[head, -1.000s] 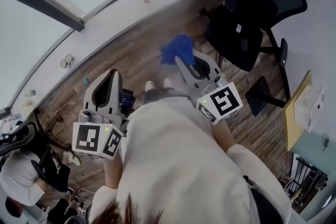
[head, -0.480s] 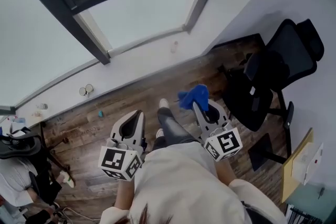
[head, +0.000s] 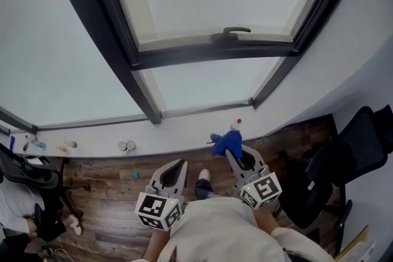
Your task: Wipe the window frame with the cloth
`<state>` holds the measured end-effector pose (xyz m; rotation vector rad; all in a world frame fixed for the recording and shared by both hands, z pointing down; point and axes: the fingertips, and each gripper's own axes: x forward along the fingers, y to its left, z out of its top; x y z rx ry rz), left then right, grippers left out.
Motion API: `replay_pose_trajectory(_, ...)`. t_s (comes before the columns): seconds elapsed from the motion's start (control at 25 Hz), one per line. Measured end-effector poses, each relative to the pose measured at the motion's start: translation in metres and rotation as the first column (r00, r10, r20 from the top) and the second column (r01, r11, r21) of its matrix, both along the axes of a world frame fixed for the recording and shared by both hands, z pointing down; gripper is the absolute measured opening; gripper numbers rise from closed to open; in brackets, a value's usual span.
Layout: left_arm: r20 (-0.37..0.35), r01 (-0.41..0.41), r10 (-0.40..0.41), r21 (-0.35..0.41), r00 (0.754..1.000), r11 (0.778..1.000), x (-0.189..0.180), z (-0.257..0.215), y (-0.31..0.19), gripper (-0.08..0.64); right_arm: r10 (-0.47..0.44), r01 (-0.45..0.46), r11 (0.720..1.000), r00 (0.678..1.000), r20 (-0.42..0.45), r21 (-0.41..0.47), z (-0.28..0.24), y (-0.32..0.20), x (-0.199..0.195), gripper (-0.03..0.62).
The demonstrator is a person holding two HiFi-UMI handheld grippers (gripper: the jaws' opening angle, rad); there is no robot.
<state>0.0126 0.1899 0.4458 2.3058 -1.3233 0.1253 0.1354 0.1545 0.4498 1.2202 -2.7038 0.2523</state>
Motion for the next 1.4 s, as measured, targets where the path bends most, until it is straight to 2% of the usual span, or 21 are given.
replay_pose_trajectory(0.24,-0.020,0.101,-0.101,0.002,0.995,0.995,-0.020,-0.005,-0.041,0.011,-0.100,0.100,0.995,0.995,0.001,0.014,-0.010,-0.050,-0.029,0.055)
replay_pose_trajectory(0.52,0.013,0.180,-0.180,0.026,0.984,0.983,-0.062,-0.008,-0.071,0.011,-0.048,0.048,0.999,0.998,-0.029,-0.001,-0.003,-0.064,-0.027,0.055)
replay_pose_trajectory(0.6,0.002,0.170,-0.170,0.036,0.985,0.985,-0.065,-0.010,-0.079,0.011,-0.031,0.032,0.999,0.999,-0.041,0.003,-0.004,-0.069,-0.026,0.055)
replay_pose_trajectory(0.76,-0.029,0.102,-0.101,0.028,0.994,0.994,-0.063,-0.006,-0.093,0.011,0.012,-0.012,1.000,0.999,-0.053,-0.002,-0.003,-0.082,-0.036,0.055)
replay_pose_trajectory(0.96,-0.034,0.027,-0.025,0.042,0.999,0.999,-0.087,-0.018,-0.112,0.011,0.017,-0.016,1.000,0.998,-0.056,0.019,-0.014,-0.105,-0.075,0.055)
replay_pose_trajectory(1.08,-0.010,-0.019,0.019,0.061,1.000,0.998,-0.111,-0.030,-0.124,0.011,-0.006,0.009,0.997,0.999,-0.045,0.074,-0.038,-0.131,-0.111,0.055)
replay_pose_trajectory(1.2,-0.008,-0.040,0.041,0.073,0.999,0.997,-0.138,-0.039,-0.135,0.011,-0.034,0.039,0.984,0.999,-0.030,0.173,-0.078,-0.167,-0.151,0.055)
replay_pose_trajectory(1.28,-0.011,-0.044,0.045,0.079,0.999,0.996,-0.157,-0.040,-0.143,0.011,-0.050,0.051,0.965,0.999,-0.012,0.256,-0.113,-0.194,-0.178,0.055)
replay_pose_trajectory(1.4,-0.013,-0.060,0.061,0.089,0.998,0.994,-0.179,-0.040,-0.156,0.011,-0.091,0.087,0.914,0.996,-0.011,0.396,-0.172,-0.228,-0.220,0.055)
